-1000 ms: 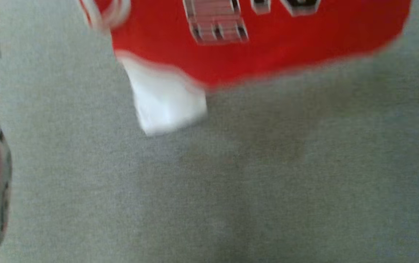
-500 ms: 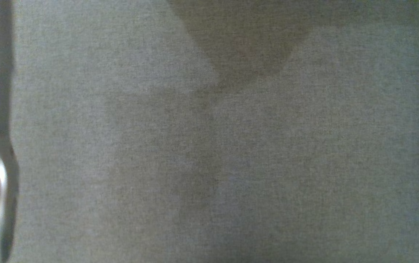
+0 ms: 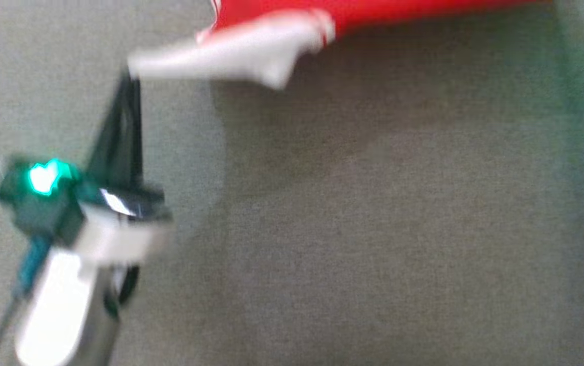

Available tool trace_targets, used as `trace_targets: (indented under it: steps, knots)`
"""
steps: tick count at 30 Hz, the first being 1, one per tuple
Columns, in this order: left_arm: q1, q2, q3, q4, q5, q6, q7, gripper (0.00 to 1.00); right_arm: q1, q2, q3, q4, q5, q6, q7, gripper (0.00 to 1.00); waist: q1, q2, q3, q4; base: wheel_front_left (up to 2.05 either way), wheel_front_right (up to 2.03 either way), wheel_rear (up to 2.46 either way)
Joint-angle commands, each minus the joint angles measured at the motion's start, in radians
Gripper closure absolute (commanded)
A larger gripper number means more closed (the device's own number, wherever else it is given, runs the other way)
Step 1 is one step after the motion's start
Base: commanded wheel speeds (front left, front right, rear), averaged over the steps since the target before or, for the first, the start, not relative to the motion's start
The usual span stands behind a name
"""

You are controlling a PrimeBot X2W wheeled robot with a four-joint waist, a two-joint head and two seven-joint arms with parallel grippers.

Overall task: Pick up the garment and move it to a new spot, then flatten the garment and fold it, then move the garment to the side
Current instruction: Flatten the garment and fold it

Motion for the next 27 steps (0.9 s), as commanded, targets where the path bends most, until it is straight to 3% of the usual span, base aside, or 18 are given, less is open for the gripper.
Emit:
trace_targets:
  steps: [1, 10, 15, 20, 27]
  knots:
    - [-0.008, 0.037, 0.042, -0.040, 0.004, 0.008, -0.005, 1.00, 0.030, -0.016, -0.010, -0.031, 0.003, -0.001, -0.010, 1.00, 0.0003, -0.0001, -0.030, 0.000, 0.00, 0.00, 0.00]
    - [0.342, -0.035, 0.067, -0.084, -0.010, 0.055, -0.005, 1.00, 0.473, 0.070, -0.217, -0.216, -0.081, -0.001, -0.011, 1.00, 0.0003, -0.0001, -0.112, 0.006, 0.00, 0.00, 0.00]
    - [0.464, -0.059, 0.064, -0.067, -0.034, 0.038, -0.005, 1.00, 0.653, 0.124, -0.295, -0.310, -0.111, -0.001, -0.011, 1.00, 0.0003, -0.0001, -0.118, 0.002, 0.00, 0.00, 0.00]
    - [0.395, -0.069, 0.055, -0.034, -0.054, 0.025, 0.027, 1.00, 0.662, 0.161, -0.309, -0.330, -0.133, -0.001, 0.024, 1.00, 0.0003, -0.0001, -0.105, -0.005, 0.00, 0.00, 0.00]
    - [0.163, -0.078, 0.050, 0.027, -0.063, -0.003, 0.081, 1.00, 0.533, 0.170, -0.275, -0.293, -0.169, -0.001, 0.053, 1.00, 0.0003, -0.0001, -0.048, -0.014, 0.00, 0.00, 0.00]
